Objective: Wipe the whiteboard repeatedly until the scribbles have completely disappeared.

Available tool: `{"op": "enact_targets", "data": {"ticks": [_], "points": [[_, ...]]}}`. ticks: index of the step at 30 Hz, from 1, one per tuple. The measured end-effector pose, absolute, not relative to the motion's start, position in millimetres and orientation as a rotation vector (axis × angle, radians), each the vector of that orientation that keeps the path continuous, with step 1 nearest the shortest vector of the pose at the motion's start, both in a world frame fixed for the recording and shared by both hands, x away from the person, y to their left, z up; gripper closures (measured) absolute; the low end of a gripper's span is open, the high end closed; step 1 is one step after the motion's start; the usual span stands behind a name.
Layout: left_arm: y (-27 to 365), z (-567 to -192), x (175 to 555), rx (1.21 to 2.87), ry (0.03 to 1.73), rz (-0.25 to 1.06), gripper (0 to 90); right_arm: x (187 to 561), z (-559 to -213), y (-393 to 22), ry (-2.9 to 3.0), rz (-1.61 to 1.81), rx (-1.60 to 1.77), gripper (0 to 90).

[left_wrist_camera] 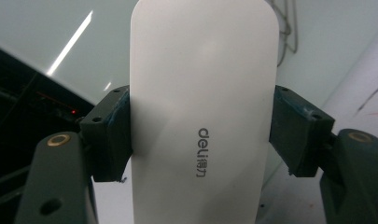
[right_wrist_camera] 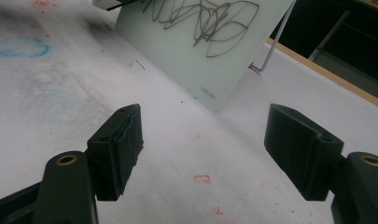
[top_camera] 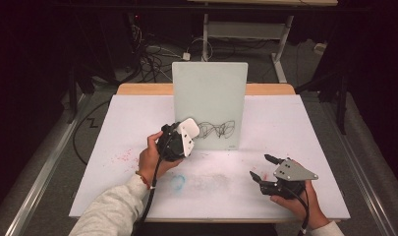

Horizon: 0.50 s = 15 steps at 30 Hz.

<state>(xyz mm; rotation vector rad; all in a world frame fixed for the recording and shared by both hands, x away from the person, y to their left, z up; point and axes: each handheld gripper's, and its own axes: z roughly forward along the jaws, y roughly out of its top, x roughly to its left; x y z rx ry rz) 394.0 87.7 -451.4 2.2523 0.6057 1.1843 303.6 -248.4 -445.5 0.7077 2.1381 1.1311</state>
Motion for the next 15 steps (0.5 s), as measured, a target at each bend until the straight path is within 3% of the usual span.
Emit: {"op": "enact_targets", "data": {"ticks": [15], "points": [[54,-457,393,2.244,0.536,1.213,28.6,304,-446,-245,2.148,1.125,0.699,28.4]]}}
